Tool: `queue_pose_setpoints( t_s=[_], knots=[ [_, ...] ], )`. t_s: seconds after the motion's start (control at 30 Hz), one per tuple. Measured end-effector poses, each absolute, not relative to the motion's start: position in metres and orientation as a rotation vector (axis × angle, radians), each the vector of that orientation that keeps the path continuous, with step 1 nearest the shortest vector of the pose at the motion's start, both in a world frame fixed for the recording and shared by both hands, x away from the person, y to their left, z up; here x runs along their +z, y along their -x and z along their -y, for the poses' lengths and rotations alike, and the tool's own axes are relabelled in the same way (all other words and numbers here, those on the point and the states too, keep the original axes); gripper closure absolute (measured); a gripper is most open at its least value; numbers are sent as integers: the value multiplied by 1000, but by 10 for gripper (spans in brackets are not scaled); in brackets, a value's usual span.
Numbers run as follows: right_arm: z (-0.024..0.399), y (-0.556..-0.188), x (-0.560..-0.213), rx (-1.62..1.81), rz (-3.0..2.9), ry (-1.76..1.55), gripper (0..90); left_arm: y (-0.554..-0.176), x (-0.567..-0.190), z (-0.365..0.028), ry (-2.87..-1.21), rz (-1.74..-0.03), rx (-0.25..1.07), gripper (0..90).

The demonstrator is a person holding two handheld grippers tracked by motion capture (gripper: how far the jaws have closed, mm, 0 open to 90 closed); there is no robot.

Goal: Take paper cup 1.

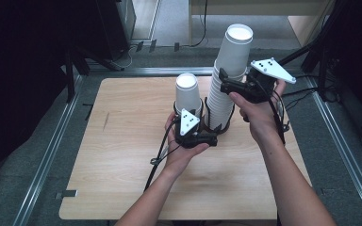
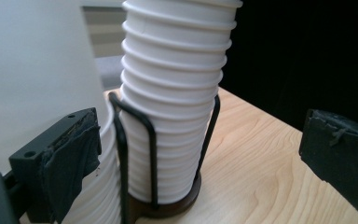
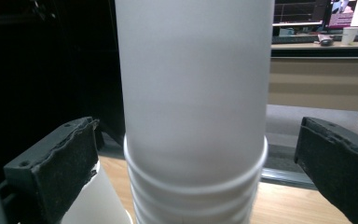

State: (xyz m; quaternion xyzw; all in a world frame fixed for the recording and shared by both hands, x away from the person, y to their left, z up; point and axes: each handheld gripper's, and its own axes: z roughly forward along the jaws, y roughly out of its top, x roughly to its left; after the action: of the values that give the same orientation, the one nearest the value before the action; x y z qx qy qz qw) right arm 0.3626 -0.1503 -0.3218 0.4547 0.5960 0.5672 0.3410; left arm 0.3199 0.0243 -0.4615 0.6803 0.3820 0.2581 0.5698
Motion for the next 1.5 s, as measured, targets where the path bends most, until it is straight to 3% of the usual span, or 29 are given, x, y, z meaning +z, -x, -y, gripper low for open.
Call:
queue_pose_setpoints(
  t_s=[0.6,0.67,1.07,1.17,1.5],
  knots=[
    [137,-390,-317,1475,-1540,-1250,0,-351,-459,14,-1548,-938,720,0],
    [137,-392,-317,1478,-1538,-1247,0,-352,-458,17,-1525,-949,749,46],
    [138,-397,-319,1476,-1540,-1242,100,-362,-460,26,-1485,-989,808,66],
    [138,-397,-318,1479,-1544,-1229,106,-362,-460,27,-1480,-987,807,130],
    [139,-396,-316,1493,-1530,-1230,107,-363,-460,27,-1492,-989,814,146]
  ],
)
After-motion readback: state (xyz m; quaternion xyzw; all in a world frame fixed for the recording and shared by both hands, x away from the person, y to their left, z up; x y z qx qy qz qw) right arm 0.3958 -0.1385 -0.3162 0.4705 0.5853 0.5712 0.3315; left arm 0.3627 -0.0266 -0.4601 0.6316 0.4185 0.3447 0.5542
